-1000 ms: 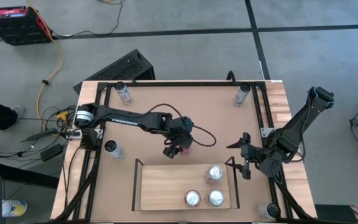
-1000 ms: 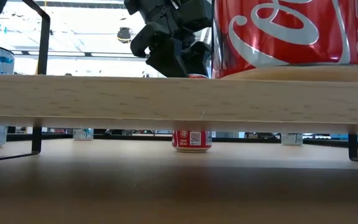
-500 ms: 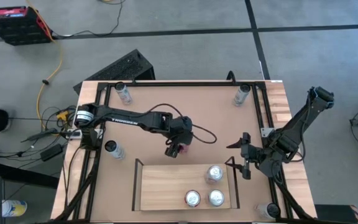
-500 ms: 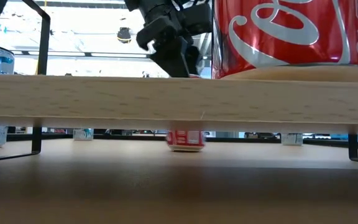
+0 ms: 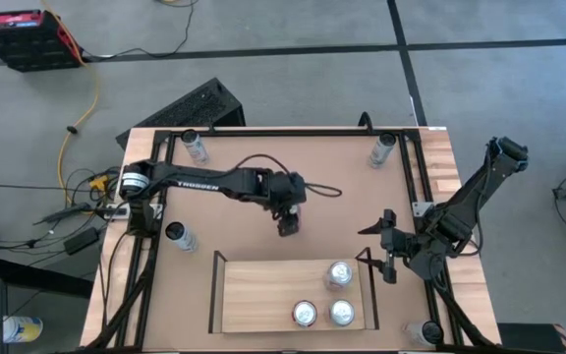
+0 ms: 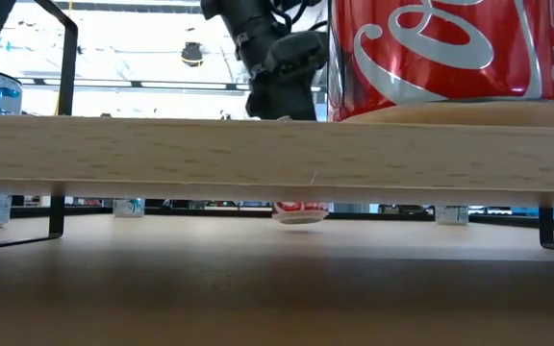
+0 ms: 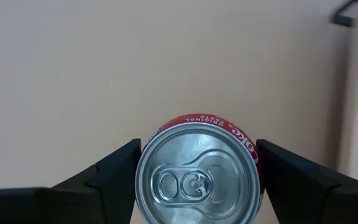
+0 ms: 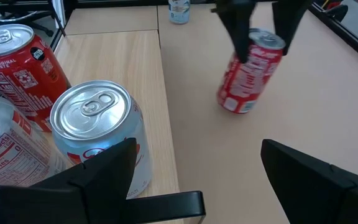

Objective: Place canned beverage on shelf
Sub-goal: Put the red soda can aligned with the other red soda can on the shelf

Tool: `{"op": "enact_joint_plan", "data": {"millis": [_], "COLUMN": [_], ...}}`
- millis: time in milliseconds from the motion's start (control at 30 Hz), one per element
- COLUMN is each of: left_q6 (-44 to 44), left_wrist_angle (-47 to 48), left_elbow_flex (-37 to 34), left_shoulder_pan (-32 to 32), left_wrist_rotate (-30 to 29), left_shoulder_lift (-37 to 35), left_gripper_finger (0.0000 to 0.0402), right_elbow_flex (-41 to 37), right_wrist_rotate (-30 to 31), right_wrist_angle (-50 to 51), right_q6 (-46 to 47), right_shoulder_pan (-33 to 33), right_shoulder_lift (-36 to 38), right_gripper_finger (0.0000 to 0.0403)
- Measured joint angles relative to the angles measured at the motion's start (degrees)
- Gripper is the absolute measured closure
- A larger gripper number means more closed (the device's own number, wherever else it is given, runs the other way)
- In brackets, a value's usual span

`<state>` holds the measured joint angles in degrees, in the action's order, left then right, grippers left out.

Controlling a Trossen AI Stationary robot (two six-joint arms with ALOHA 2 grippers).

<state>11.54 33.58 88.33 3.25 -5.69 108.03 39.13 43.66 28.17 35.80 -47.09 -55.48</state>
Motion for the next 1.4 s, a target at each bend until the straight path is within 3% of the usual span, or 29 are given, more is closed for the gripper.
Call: {"op": "enact_joint_plan", "data": {"millis": [267,467,900,1200,1400], "left_q6": [5.42,9.45,7.39,6.52,5.74], "left_wrist_angle": [0.42,-0.96,-3.05,-5.06,-5.07], "left_elbow_flex": [0.00,-1.63,-3.02,-3.04,-2.89], "left_shoulder_pan": [1.03,1.63,1.61,1.63,1.61], "left_wrist_rotate": [-8.73,-8.64,-9.09,-8.29,-8.41], "left_shoulder_lift": [0.00,-0.04,-0.24,-0.15,-0.15], "left_gripper_finger": [0.0129,0.0127,0.0122,0.0055,0.0044], "right_elbow_flex": [0.00,-0.02,-0.02,-0.02,-0.02], "right_wrist_rotate": [0.02,0.04,0.11,0.07,0.02], "right_wrist_angle": [0.01,0.05,0.05,0.08,0.08], "right_q6": [0.12,-0.26,-3.31,-3.33,-3.33], "right_shoulder_pan": [-0.02,-0.02,-0.02,0.00,0.00], "right_shoulder_lift": [0.00,0.00,-0.01,-0.01,-0.02], "right_gripper_finger": [0.0033,0.0033,0.0033,0.0033,0.0033]}}
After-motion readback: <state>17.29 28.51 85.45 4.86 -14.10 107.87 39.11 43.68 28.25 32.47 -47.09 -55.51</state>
